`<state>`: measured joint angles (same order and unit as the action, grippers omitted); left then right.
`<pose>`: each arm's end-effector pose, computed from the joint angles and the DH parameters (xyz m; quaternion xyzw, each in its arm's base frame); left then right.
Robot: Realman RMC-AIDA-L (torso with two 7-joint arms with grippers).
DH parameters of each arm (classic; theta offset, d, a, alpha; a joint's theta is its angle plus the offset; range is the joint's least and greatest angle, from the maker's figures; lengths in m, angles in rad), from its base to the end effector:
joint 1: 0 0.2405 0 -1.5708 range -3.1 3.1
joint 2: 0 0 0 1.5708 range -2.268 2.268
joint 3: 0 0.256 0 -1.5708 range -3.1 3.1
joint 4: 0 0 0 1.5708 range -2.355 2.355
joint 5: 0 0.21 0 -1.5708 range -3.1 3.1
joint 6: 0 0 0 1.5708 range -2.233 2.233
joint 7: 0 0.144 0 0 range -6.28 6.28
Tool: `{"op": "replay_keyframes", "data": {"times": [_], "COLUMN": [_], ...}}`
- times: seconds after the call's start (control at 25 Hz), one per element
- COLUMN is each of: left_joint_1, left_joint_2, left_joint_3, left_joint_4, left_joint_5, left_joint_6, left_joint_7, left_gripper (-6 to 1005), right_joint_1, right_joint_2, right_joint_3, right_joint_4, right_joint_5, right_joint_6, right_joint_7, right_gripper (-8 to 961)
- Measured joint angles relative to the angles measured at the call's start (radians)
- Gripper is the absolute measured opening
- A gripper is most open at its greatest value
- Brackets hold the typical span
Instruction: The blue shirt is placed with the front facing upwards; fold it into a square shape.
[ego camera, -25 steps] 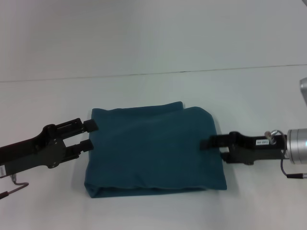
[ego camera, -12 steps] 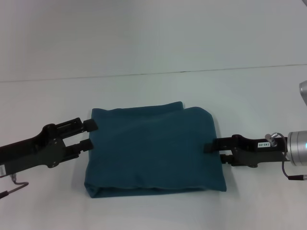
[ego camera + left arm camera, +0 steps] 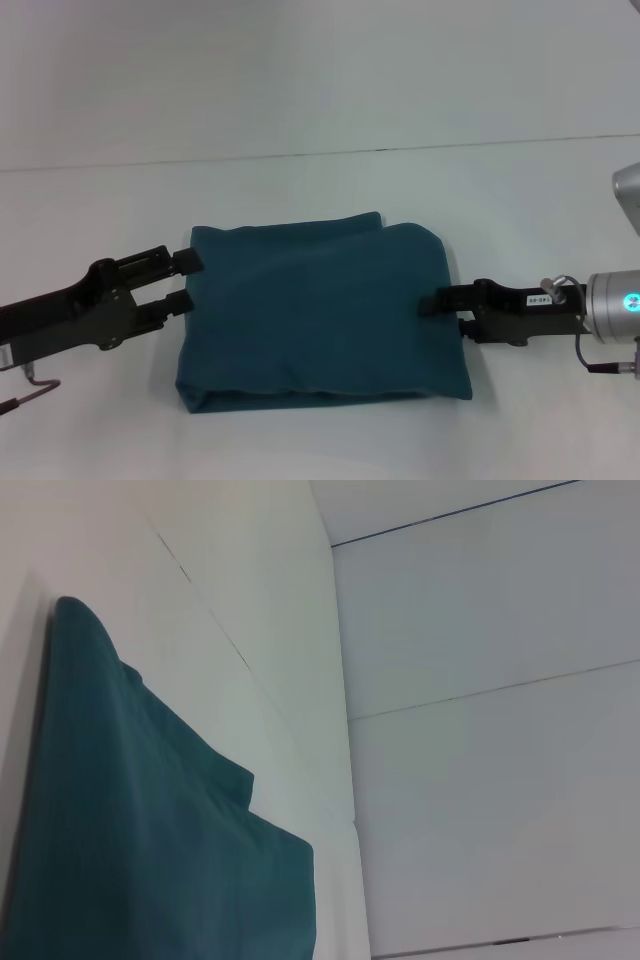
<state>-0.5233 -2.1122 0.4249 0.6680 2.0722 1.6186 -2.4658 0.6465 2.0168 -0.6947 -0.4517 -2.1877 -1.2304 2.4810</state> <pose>-0.2739 0.3247 0.0156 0.6413 0.6850 0.3458 0.0037 0.2955 0.3633 -0.0197 -0.6739 0.7096 0.1786 0.1021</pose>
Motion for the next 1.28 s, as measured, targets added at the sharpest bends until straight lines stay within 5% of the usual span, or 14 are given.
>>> {"op": "replay_keyframes", "data": {"times": [0.4,0.8,1.0,1.28], "left_joint_1": [-0.008,-0.010,-0.010,-0.009], "left_joint_2": [0.003,0.003,0.003,0.005], "left_joint_3": [0.000,0.000,0.000,-0.017], "left_joint_4": [-0.015,-0.015,-0.015,-0.015], "left_joint_5": [0.000,0.000,0.000,0.000], "left_joint_6": [-0.004,-0.005,-0.005,-0.007], "left_joint_7": [0.005,0.005,0.005,0.006], "left_gripper": [729,729,730,730], "right_joint_1": [0.013,0.012,0.013,0.016], "right_joint_2": [0.006,-0.001,-0.001,-0.003], "right_joint_3": [0.007,0.011,0.012,0.020], "right_joint_4": [0.011,0.012,0.012,-0.006], "right_joint_5": [0.017,0.019,0.019,0.037], "right_joint_6": [-0.006,-0.007,-0.007,-0.028], "right_joint_7": [-0.007,0.010,0.013,0.017], "right_gripper": [610,178,36,39]}}
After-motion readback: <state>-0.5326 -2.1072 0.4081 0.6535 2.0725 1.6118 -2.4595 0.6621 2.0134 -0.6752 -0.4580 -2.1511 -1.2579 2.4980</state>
